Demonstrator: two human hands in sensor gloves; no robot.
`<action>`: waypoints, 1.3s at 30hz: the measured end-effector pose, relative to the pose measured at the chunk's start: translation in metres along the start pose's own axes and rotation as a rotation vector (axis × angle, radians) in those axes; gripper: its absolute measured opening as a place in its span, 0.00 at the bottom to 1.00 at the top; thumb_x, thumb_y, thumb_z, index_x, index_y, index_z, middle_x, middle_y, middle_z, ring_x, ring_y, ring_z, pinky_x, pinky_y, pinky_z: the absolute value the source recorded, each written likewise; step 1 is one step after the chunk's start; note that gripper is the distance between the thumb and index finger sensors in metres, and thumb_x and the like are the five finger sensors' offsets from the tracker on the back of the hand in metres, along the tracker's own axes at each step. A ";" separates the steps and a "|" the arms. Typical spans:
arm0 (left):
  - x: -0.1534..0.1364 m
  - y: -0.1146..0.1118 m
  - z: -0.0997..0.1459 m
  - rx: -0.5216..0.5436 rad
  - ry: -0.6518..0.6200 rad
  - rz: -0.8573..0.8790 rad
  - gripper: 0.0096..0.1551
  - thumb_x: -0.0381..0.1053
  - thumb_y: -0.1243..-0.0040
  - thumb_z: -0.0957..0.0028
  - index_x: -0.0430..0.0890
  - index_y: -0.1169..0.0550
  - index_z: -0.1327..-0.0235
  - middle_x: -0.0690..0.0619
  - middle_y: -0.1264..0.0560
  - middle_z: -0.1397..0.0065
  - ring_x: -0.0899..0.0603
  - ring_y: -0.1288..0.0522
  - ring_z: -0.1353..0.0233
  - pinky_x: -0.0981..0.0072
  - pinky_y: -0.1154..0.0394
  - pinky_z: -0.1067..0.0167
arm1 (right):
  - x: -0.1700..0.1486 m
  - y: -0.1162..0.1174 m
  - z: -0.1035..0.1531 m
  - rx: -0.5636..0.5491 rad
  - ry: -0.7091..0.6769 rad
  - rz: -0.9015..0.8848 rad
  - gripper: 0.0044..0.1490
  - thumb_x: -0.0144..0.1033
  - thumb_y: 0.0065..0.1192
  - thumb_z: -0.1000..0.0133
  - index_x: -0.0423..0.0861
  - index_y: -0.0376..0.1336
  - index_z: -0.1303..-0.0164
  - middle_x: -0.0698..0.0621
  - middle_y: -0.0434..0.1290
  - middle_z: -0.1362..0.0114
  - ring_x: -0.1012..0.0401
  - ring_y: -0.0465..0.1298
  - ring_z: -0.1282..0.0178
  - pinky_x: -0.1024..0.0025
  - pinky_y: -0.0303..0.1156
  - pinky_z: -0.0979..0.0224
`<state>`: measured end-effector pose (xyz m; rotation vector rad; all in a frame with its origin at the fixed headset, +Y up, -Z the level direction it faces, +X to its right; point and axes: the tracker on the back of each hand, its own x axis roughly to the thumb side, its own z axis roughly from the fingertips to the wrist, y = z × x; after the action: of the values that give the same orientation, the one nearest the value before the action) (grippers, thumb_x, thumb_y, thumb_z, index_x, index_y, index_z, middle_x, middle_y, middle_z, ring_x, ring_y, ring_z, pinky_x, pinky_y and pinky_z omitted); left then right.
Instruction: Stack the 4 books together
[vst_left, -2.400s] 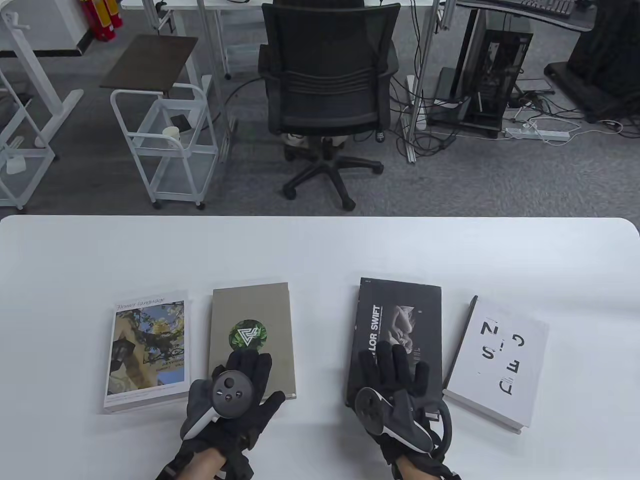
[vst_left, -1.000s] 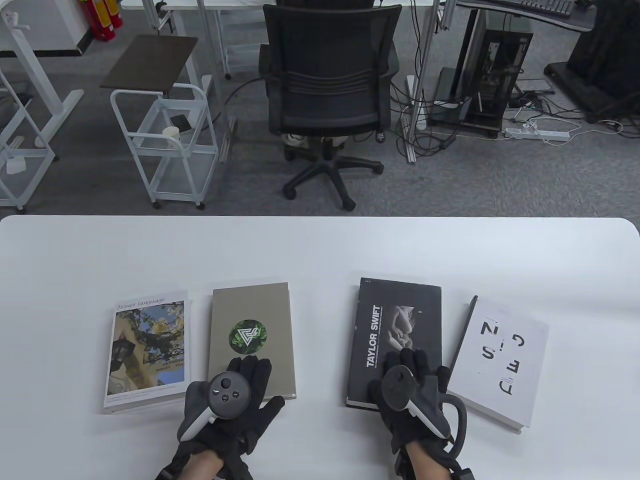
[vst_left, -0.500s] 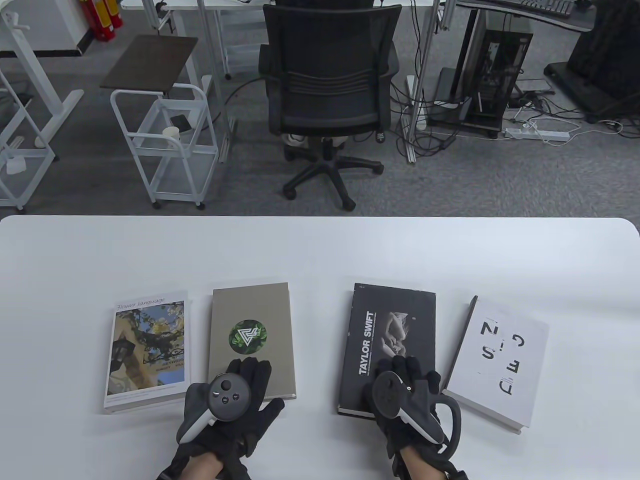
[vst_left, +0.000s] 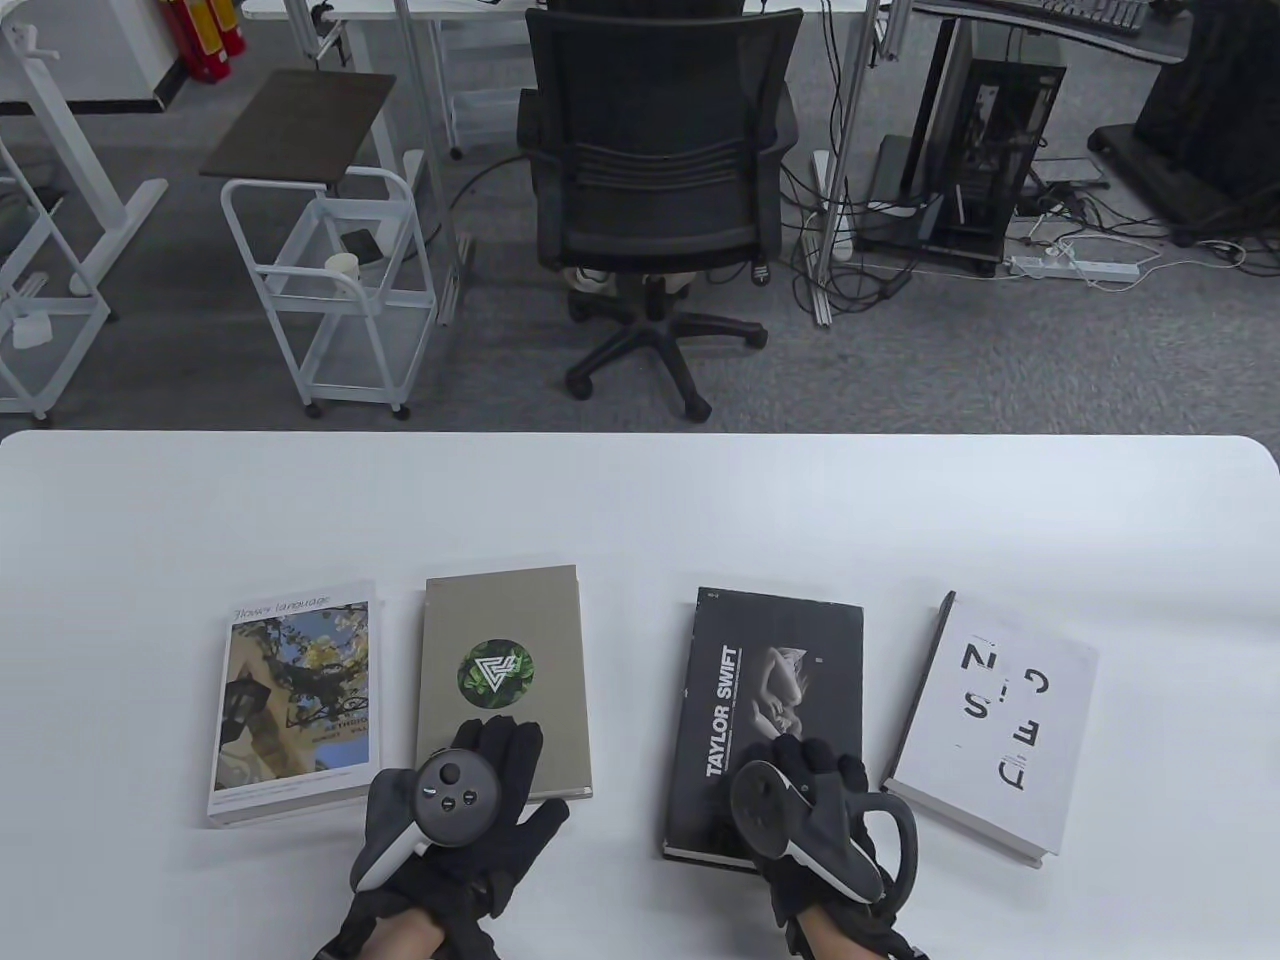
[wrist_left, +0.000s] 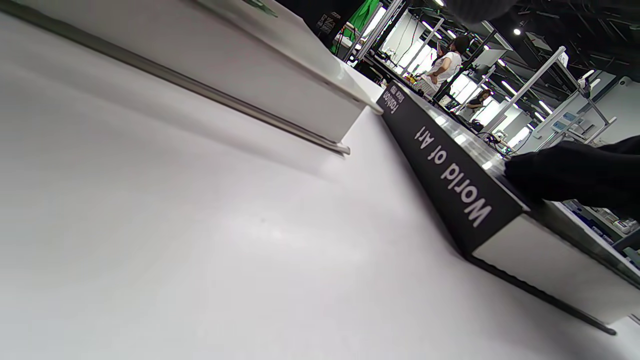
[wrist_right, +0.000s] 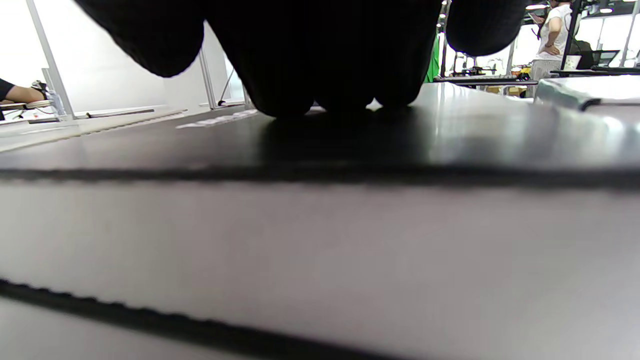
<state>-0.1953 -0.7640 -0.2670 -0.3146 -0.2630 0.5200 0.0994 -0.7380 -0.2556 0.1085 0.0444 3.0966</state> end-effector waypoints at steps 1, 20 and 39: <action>0.000 0.000 0.000 0.002 -0.001 0.001 0.47 0.66 0.55 0.45 0.52 0.57 0.21 0.48 0.66 0.19 0.36 0.70 0.19 0.34 0.67 0.27 | 0.001 -0.001 0.001 -0.004 -0.004 -0.002 0.35 0.59 0.50 0.34 0.46 0.69 0.30 0.42 0.73 0.28 0.42 0.70 0.26 0.40 0.65 0.24; 0.006 0.003 0.006 0.031 -0.056 0.067 0.46 0.67 0.56 0.45 0.51 0.56 0.20 0.47 0.63 0.18 0.35 0.66 0.19 0.34 0.65 0.27 | -0.007 -0.008 0.009 -0.060 -0.012 -0.096 0.38 0.61 0.50 0.35 0.44 0.69 0.30 0.41 0.76 0.30 0.43 0.76 0.34 0.48 0.73 0.31; 0.077 -0.022 0.000 -0.020 -0.026 0.061 0.41 0.67 0.50 0.45 0.34 0.23 0.39 0.43 0.14 0.53 0.42 0.13 0.64 0.44 0.19 0.63 | -0.081 -0.019 0.016 -0.024 0.414 -0.293 0.49 0.66 0.58 0.38 0.34 0.64 0.27 0.46 0.81 0.45 0.55 0.82 0.62 0.67 0.79 0.58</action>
<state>-0.1214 -0.7424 -0.2462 -0.3365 -0.2844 0.5820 0.1822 -0.7222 -0.2456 -0.4941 0.0324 2.7706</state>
